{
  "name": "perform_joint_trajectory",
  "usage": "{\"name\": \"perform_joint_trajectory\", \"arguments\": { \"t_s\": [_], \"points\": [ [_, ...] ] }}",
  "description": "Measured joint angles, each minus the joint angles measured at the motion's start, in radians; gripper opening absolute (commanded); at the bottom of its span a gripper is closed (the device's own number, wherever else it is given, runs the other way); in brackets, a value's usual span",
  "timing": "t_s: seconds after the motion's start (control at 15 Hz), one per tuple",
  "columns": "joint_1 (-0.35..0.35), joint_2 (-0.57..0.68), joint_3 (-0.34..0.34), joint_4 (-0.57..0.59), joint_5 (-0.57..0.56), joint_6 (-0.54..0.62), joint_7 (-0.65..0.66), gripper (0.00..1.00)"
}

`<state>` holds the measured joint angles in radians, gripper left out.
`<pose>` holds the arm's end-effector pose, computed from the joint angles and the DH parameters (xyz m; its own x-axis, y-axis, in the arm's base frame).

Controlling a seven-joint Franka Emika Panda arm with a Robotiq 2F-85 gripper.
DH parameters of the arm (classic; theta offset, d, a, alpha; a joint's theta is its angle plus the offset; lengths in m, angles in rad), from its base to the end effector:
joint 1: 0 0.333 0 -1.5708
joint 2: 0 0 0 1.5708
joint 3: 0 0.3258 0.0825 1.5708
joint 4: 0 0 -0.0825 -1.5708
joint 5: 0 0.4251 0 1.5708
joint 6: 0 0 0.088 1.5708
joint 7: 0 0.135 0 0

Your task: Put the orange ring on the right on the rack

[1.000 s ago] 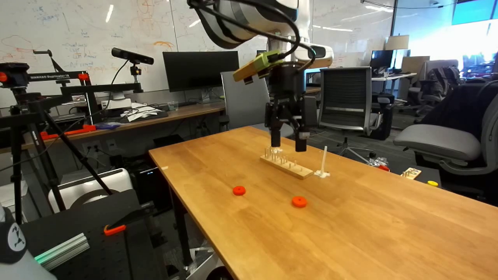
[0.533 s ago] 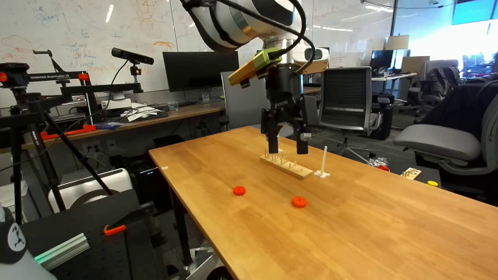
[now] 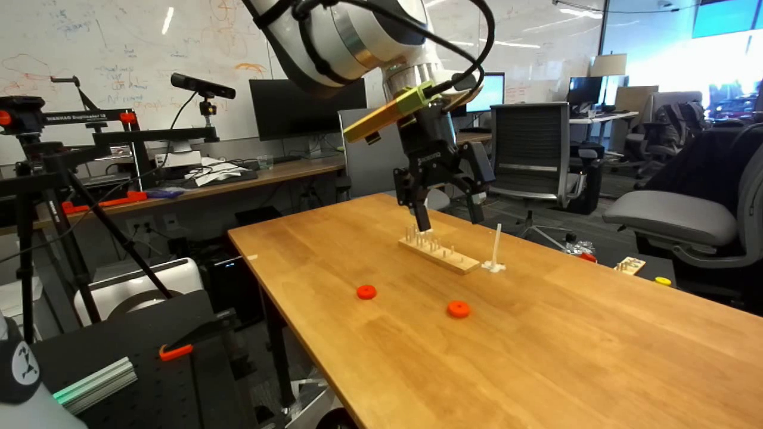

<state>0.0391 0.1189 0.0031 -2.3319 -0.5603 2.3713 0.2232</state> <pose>0.5359 0.0062 0.2331 0.9716 0.2256 -0.0706 0.2357 -0.9015 0.3629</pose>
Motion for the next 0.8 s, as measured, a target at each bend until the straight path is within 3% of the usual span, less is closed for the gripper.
{"name": "perform_joint_trajectory", "arguments": {
  "t_s": [0.13,0.47,0.8],
  "points": [
    [0.000,0.002,0.011,-0.022,0.072,0.043,-0.107,1.00],
    [0.000,0.025,0.045,-0.028,0.290,0.026,-0.430,1.00],
    [0.000,0.032,0.048,-0.027,0.304,0.016,-0.466,1.00]
  ]
}}
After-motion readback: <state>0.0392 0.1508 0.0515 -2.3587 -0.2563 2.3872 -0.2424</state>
